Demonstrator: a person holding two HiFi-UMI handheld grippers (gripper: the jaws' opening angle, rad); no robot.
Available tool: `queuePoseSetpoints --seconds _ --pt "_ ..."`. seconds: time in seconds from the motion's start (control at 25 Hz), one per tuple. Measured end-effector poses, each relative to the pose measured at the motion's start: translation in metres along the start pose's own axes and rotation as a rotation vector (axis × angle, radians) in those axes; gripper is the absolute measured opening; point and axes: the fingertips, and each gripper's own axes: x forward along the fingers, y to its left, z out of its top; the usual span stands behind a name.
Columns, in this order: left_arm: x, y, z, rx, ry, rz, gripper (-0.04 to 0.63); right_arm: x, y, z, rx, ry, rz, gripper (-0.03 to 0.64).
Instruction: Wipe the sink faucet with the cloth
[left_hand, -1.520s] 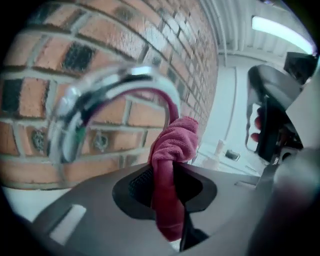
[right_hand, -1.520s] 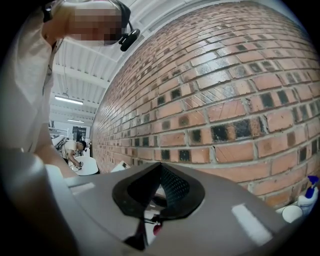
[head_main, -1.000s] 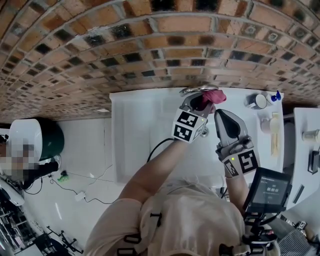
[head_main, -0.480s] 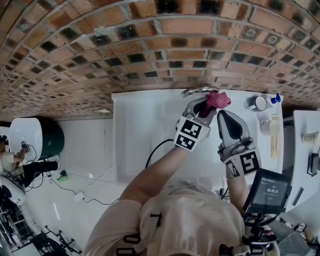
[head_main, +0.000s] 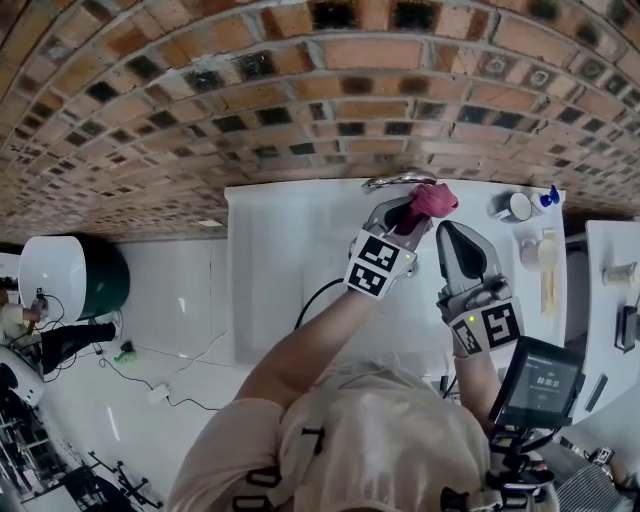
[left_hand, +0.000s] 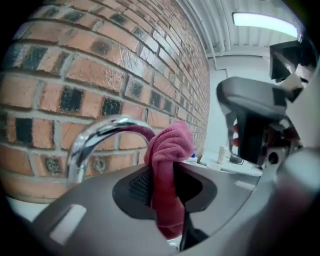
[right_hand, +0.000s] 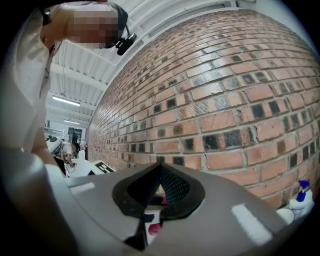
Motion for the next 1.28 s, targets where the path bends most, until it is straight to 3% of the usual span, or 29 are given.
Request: queuePoseSetpoints --seconds 0.16,0.32,0.52,0.64,0.88,1.12,1.28 --pt "-0.056 -0.005 0.015 0.041 -0.064 0.002 0.089 0.005 0.009 0.001 0.015 -0.012 0.026 -0.005" --pt "-0.124 0.024 0.024 0.087 -0.094 0.126 0.089 0.007 0.027 -0.017 0.052 -0.029 0.059 -0.005" --pt "-0.212 0.055 0.019 0.099 -0.091 0.274 0.091 0.032 0.075 0.009 -0.033 -0.03 0.143 -0.005" --pt "-0.26 0.077 -0.011 0.069 -0.038 0.373 0.091 0.038 0.098 0.011 -0.045 -0.032 0.173 -0.005" --pt "-0.329 0.119 -0.109 -0.066 0.132 0.522 0.089 0.047 0.137 0.006 -0.055 -0.008 0.21 -0.005" --pt "-0.34 0.148 -0.194 -0.163 0.324 0.551 0.091 0.05 0.157 -0.001 -0.056 0.008 0.216 -0.005" --pt "-0.338 0.16 -0.227 -0.169 0.407 0.556 0.091 0.052 0.167 -0.001 -0.064 0.014 0.217 -0.005"
